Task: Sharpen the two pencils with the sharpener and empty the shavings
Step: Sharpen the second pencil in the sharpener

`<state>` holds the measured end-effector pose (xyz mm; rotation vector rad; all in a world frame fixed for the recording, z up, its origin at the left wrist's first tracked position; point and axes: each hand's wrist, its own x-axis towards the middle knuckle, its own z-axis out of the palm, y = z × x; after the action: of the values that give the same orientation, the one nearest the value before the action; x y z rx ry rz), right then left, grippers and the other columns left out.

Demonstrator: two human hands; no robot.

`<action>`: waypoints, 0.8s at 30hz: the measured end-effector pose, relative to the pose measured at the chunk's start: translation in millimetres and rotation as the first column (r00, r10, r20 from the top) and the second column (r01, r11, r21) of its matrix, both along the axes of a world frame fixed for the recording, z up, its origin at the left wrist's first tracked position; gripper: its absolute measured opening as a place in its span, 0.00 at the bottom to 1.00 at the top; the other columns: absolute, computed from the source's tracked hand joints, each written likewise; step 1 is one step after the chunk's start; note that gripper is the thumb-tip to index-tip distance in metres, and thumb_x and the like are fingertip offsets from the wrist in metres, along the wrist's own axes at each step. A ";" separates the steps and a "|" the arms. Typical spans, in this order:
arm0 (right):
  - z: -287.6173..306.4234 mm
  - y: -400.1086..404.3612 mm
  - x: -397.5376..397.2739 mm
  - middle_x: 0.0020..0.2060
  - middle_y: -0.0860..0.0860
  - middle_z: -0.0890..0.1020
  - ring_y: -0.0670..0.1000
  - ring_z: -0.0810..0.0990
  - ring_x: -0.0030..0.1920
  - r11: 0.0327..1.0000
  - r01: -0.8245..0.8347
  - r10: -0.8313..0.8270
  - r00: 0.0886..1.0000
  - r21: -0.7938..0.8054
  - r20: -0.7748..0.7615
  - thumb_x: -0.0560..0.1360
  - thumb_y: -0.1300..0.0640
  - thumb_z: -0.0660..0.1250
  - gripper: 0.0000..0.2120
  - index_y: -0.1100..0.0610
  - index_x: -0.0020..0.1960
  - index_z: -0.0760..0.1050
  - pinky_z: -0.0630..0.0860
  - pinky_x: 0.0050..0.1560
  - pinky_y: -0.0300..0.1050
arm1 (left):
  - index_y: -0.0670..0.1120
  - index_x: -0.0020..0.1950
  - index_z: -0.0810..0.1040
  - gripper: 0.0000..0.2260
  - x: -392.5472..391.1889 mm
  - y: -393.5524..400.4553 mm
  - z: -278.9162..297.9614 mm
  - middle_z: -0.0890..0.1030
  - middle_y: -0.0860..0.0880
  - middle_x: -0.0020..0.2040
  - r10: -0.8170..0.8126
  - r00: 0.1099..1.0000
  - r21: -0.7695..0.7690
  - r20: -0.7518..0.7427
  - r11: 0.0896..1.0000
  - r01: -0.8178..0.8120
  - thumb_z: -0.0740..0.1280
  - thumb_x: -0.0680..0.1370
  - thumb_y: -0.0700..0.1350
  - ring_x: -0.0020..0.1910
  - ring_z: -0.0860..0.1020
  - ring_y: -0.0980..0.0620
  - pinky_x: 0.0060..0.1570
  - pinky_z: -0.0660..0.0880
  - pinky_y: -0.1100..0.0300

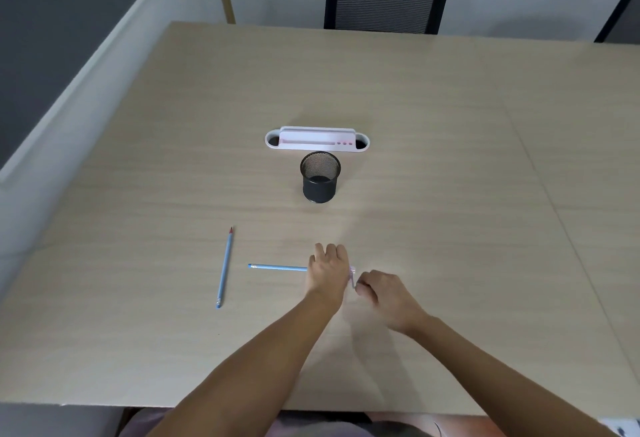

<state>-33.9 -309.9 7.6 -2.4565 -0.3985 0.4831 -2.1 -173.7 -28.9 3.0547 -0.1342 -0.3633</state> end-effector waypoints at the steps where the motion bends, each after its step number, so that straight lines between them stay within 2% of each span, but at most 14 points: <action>1: 5.9 -1.6 4.1 0.34 0.53 0.75 0.51 0.71 0.35 0.999 0.006 -0.005 0.999 0.033 -0.035 0.77 0.62 0.59 0.10 0.62 0.40 0.75 0.61 0.36 0.40 | 0.41 0.56 0.69 0.13 -0.6 0.9 -0.2 0.77 0.44 0.52 -0.005 1.000 0.007 0.010 1.000 0.005 0.65 0.74 0.43 0.53 0.73 0.43 0.43 0.73 0.56; 3: 10.5 -1.0 12.8 0.34 0.54 0.77 0.50 0.71 0.34 0.991 0.098 -0.086 0.989 0.090 -0.122 0.77 0.60 0.59 0.10 0.60 0.39 0.75 0.64 0.37 0.42 | 0.41 0.56 0.69 0.14 -0.7 2.3 -1.6 0.76 0.45 0.52 -0.010 1.000 -0.004 0.008 1.000 0.010 0.67 0.73 0.44 0.53 0.72 0.43 0.44 0.72 0.56; 6: 0.0 6.1 27.6 0.29 0.51 0.75 0.48 0.69 0.31 0.916 0.363 -0.327 0.922 0.171 -0.208 0.77 0.56 0.59 0.14 0.55 0.34 0.74 0.65 0.35 0.43 | 0.42 0.56 0.69 0.15 1.2 3.4 -1.4 0.76 0.45 0.52 -0.036 0.999 -0.025 0.027 0.999 0.037 0.68 0.72 0.43 0.52 0.72 0.42 0.45 0.71 0.55; 8: -9.9 14.5 44.1 0.24 0.46 0.73 0.47 0.69 0.29 0.865 0.473 -0.436 0.873 0.165 -0.218 0.77 0.55 0.59 0.19 0.53 0.28 0.71 0.64 0.31 0.40 | 0.44 0.52 0.72 0.18 1.3 4.5 4.8 0.78 0.47 0.47 -0.034 0.998 -0.001 0.045 0.999 0.034 0.73 0.66 0.43 0.46 0.75 0.44 0.40 0.73 0.57; 10: -20.4 22.3 57.8 0.22 0.46 0.71 0.50 0.69 0.30 0.835 0.536 -0.503 0.835 0.124 -0.222 0.76 0.57 0.61 0.20 0.52 0.26 0.67 0.62 0.29 0.39 | 0.47 0.45 0.76 0.19 -2.4 3.4 8.1 0.79 0.50 0.38 -0.061 0.998 0.027 0.028 0.998 0.060 0.77 0.58 0.45 0.38 0.77 0.48 0.33 0.73 0.60; 13: -38.5 25.5 58.2 0.32 0.52 0.81 0.54 0.78 0.37 0.799 0.597 -0.566 0.788 0.074 -0.242 0.73 0.57 0.64 0.07 0.54 0.37 0.77 0.72 0.38 0.44 | 0.49 0.34 0.77 0.18 -3.1 2.1 15.5 0.77 0.52 0.29 -0.057 0.997 0.037 0.055 0.998 0.055 0.79 0.49 0.47 0.30 0.76 0.50 0.26 0.71 0.63; 15: -45.4 27.3 47.1 0.37 0.54 0.83 0.56 0.79 0.42 0.805 0.592 -0.574 0.795 0.041 -0.196 0.73 0.57 0.64 0.06 0.54 0.39 0.79 0.75 0.45 0.50 | 0.49 0.34 0.77 0.19 -1.6 0.8 18.8 0.77 0.52 0.29 -0.036 0.997 0.053 0.065 0.998 0.033 0.79 0.48 0.45 0.30 0.76 0.51 0.25 0.71 0.64; 16: -47.1 28.6 38.9 0.35 0.54 0.82 0.57 0.78 0.41 0.817 0.576 -0.566 0.808 0.018 -0.162 0.73 0.58 0.64 0.08 0.53 0.36 0.78 0.73 0.44 0.51 | 0.48 0.36 0.76 0.20 -1.3 0.6 18.6 0.77 0.52 0.31 -0.025 0.998 0.071 0.055 0.997 0.021 0.78 0.49 0.44 0.32 0.76 0.50 0.27 0.71 0.63; 18: -50.5 32.4 16.3 0.32 0.53 0.76 0.58 0.74 0.39 0.842 0.538 -0.540 0.837 -0.041 -0.086 0.72 0.64 0.61 0.14 0.51 0.30 0.71 0.66 0.38 0.48 | 0.45 0.46 0.73 0.20 -2.7 -0.7 13.7 0.77 0.49 0.40 -0.024 1.000 0.060 0.009 0.998 0.024 0.76 0.58 0.40 0.41 0.75 0.47 0.35 0.71 0.60; 20: -50.5 35.0 -11.4 0.32 0.54 0.73 0.58 0.72 0.38 0.846 0.533 -0.532 0.843 -0.018 -0.076 0.74 0.66 0.58 0.16 0.52 0.31 0.67 0.63 0.38 0.47 | 0.45 0.50 0.71 0.19 -3.0 -0.6 11.7 0.77 0.48 0.44 -0.037 0.999 0.071 0.019 0.997 0.035 0.73 0.63 0.37 0.44 0.74 0.47 0.39 0.71 0.60; 22: -42.3 31.9 -28.3 0.29 0.54 0.73 0.54 0.70 0.34 0.816 0.567 -0.547 0.821 0.113 -0.164 0.78 0.63 0.55 0.17 0.53 0.31 0.64 0.64 0.36 0.47 | 0.45 0.48 0.73 0.19 -3.2 -0.3 15.8 0.78 0.49 0.42 -0.022 1.000 0.085 -0.003 0.996 0.022 0.74 0.61 0.39 0.42 0.75 0.48 0.37 0.72 0.61; 24: -28.0 27.0 -27.2 0.27 0.48 0.67 0.47 0.64 0.29 0.775 0.595 -0.537 0.798 0.214 -0.274 0.79 0.57 0.54 0.18 0.51 0.30 0.61 0.61 0.32 0.43 | 0.44 0.51 0.72 0.17 -4.6 0.7 10.8 0.77 0.47 0.45 -0.033 0.999 0.070 0.016 0.997 0.032 0.73 0.65 0.40 0.44 0.74 0.46 0.40 0.72 0.58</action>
<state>-61.0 -282.9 -20.4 -2.0694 0.3456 0.3644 -6.7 -173.0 -18.1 3.1282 -0.1755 -0.3512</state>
